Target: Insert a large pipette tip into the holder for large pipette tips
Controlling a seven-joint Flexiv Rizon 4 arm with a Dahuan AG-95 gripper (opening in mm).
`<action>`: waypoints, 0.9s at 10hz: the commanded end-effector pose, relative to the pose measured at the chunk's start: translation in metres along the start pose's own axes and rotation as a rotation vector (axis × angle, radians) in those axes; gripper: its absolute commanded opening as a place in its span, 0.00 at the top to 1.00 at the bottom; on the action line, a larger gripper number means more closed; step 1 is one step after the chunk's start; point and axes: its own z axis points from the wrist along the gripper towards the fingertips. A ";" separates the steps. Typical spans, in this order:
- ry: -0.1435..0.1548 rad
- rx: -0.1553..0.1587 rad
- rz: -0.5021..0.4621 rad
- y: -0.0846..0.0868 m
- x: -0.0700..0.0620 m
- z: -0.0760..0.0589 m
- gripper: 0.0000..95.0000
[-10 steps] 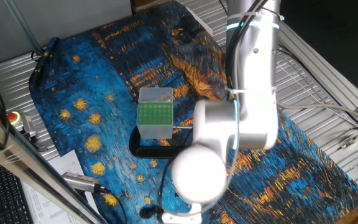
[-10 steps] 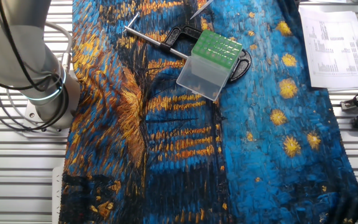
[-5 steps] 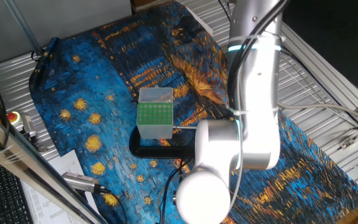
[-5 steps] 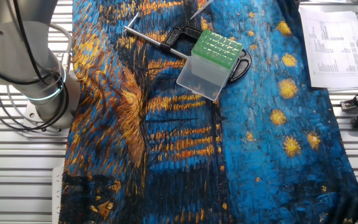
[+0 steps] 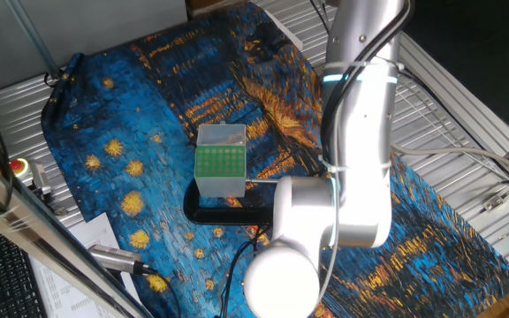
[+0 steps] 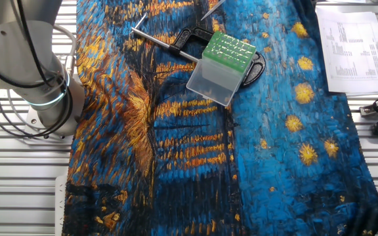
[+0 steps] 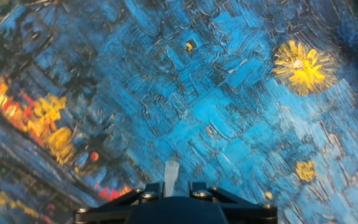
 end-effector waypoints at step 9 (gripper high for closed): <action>-0.003 -0.001 0.011 0.001 -0.005 0.011 0.80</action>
